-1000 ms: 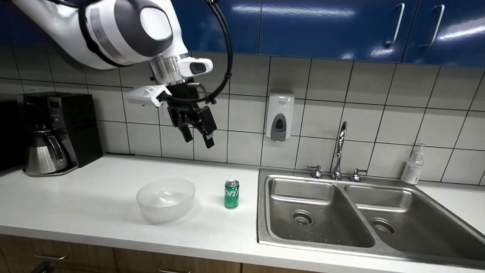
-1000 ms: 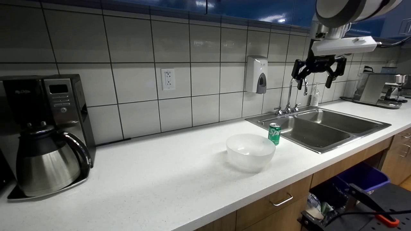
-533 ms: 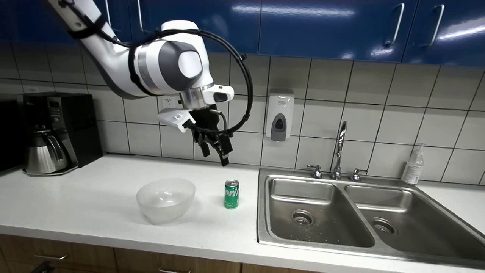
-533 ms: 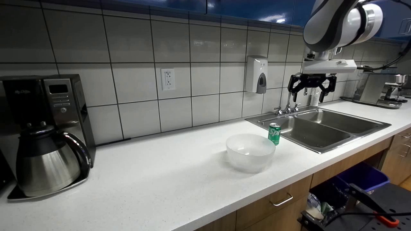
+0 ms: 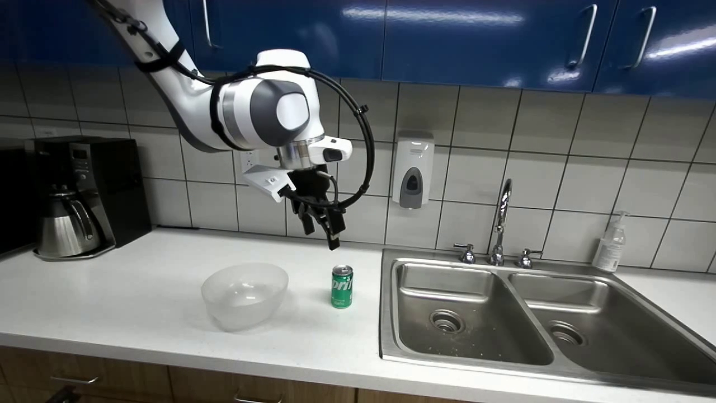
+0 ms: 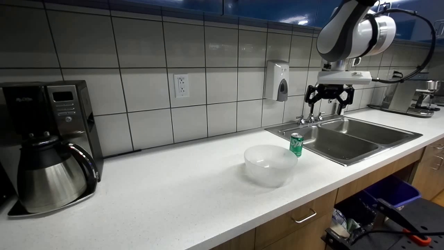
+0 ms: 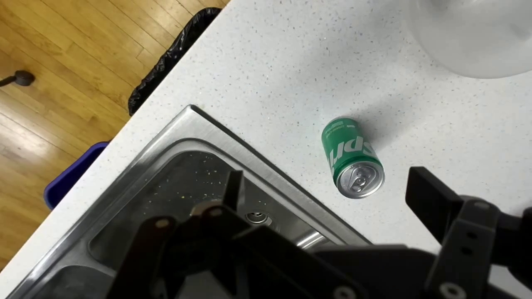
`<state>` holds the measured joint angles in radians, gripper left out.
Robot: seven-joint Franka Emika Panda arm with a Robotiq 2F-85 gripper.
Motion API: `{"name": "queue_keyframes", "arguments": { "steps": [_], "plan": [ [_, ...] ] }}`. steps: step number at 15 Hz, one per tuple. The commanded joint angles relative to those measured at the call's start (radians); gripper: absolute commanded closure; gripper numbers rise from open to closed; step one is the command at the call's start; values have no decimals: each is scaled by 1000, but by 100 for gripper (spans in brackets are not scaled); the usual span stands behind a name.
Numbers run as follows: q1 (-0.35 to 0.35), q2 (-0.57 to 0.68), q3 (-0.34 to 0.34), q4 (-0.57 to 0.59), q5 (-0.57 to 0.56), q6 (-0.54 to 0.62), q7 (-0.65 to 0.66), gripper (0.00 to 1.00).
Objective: Put the can in the bowl
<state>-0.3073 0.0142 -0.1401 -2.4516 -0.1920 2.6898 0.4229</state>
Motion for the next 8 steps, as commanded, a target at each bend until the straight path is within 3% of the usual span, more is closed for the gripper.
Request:
{"name": "queue_keyframes", "arguments": {
  "steps": [1, 3, 8],
  "plan": [
    [33, 0, -34, 1, 3, -1, -4, 0],
    [41, 30, -43, 37, 15, -47, 18, 0],
    [59, 93, -71, 72, 36, -7, 15, 0]
  ]
}}
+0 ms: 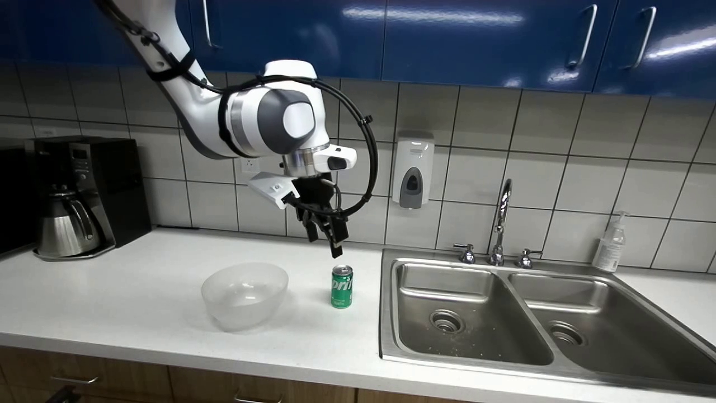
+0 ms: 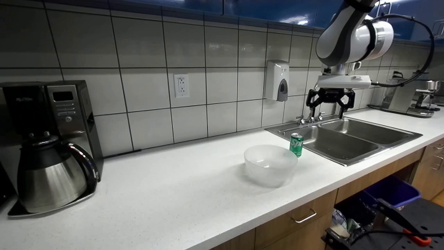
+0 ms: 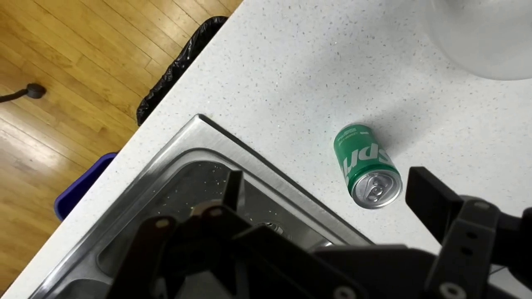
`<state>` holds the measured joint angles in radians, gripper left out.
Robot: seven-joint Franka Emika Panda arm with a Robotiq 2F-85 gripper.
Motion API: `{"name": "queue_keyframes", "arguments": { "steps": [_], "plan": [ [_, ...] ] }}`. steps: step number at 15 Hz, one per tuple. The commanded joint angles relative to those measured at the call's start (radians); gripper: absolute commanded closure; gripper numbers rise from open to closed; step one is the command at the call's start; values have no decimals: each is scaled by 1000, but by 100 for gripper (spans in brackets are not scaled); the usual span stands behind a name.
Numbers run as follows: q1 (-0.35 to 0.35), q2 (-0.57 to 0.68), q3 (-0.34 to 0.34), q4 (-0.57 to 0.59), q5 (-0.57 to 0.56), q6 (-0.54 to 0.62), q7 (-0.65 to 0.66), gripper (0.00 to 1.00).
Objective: Put the can in the bowl
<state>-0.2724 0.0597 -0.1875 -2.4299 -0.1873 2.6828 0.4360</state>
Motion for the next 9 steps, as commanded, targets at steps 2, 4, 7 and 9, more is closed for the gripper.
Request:
{"name": "queue_keyframes", "arguments": {
  "steps": [2, 4, 7, 9],
  "plan": [
    [29, 82, -24, 74, 88, 24, -39, 0],
    [28, 124, -16, 108, 170, 48, -86, 0],
    [24, 199, -11, 183, 271, 40, -139, 0],
    [18, 249, -8, 235, 315, 30, -166, 0]
  ]
}}
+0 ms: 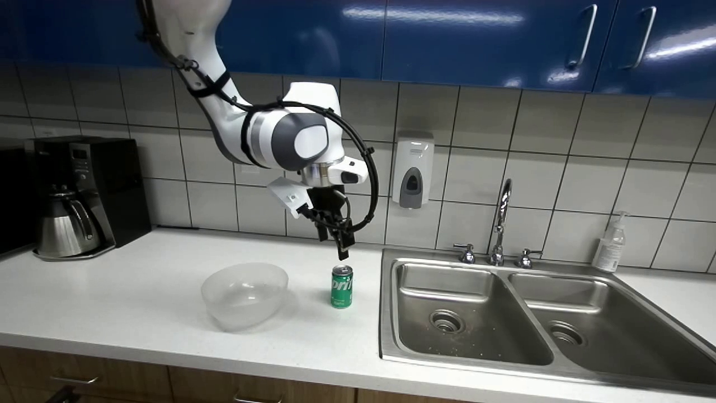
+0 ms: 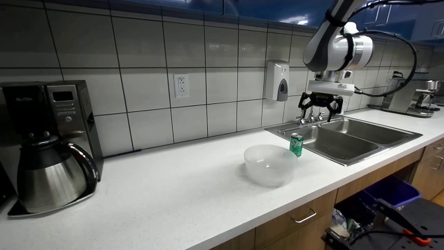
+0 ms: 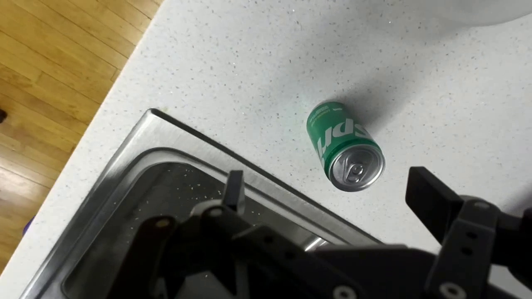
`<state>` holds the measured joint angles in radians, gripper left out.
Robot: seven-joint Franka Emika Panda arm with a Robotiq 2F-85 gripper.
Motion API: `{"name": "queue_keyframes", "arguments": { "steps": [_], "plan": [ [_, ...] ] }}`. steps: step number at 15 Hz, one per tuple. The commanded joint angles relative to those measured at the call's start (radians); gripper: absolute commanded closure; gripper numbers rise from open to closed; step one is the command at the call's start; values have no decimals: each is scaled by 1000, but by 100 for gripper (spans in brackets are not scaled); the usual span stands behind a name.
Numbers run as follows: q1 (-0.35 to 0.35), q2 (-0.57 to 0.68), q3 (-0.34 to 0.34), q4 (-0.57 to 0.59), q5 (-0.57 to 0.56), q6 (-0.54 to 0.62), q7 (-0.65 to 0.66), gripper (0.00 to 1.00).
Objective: Put the can in the bowl
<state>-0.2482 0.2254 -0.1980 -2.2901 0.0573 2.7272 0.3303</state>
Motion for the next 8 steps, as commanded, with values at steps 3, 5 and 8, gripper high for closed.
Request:
{"name": "queue_keyframes", "arguments": {
  "steps": [3, 5, 8],
  "plan": [
    [-8, 153, 7, 177, 106, -40, -85, 0],
    [2, 201, 3, 231, 96, -52, -79, 0],
    [1, 265, 16, 306, 101, -88, -84, 0]
  ]
}}
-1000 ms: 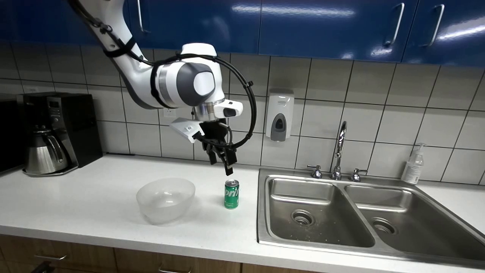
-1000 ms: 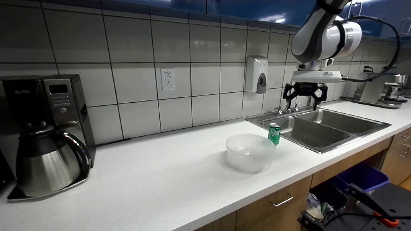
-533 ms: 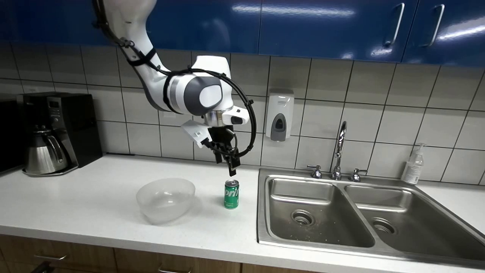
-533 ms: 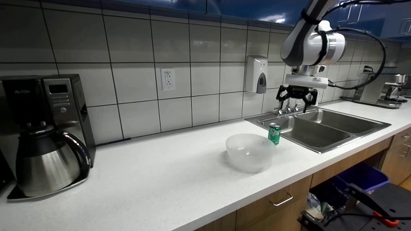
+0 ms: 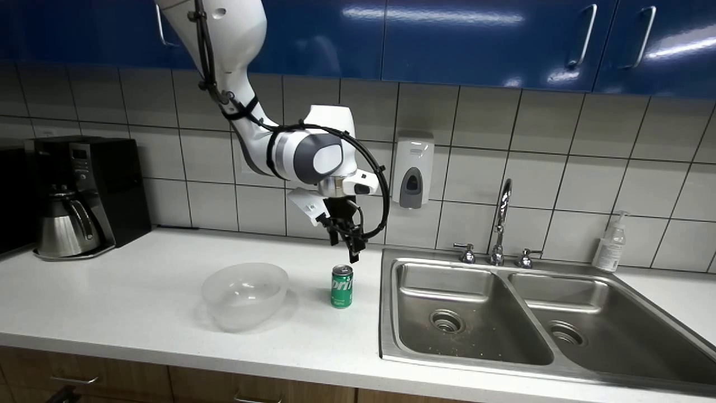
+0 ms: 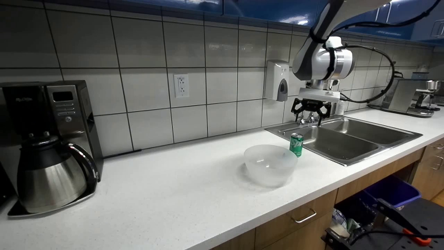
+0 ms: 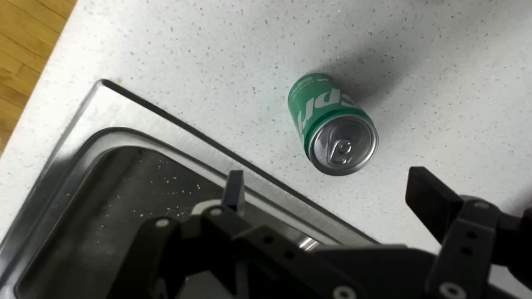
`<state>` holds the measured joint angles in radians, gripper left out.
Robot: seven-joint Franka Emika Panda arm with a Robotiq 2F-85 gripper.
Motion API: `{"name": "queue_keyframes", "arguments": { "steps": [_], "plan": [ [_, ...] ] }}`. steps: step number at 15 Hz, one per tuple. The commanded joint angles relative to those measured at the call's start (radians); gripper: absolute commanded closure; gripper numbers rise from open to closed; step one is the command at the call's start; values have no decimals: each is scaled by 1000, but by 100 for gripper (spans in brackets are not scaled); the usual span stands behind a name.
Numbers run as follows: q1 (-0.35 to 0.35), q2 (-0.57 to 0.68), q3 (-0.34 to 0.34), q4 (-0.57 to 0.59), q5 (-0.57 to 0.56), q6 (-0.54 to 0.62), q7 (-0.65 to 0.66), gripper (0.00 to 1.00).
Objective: Put the can in the bowl
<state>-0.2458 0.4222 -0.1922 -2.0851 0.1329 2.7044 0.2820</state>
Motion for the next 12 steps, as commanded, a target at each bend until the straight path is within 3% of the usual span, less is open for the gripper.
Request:
{"name": "queue_keyframes", "arguments": {
  "steps": [1, 12],
  "plan": [
    [0, 89, 12, 124, 22, -78, -34, 0],
    [-15, 216, 28, 268, 26, -196, -63, 0]
  ]
}}
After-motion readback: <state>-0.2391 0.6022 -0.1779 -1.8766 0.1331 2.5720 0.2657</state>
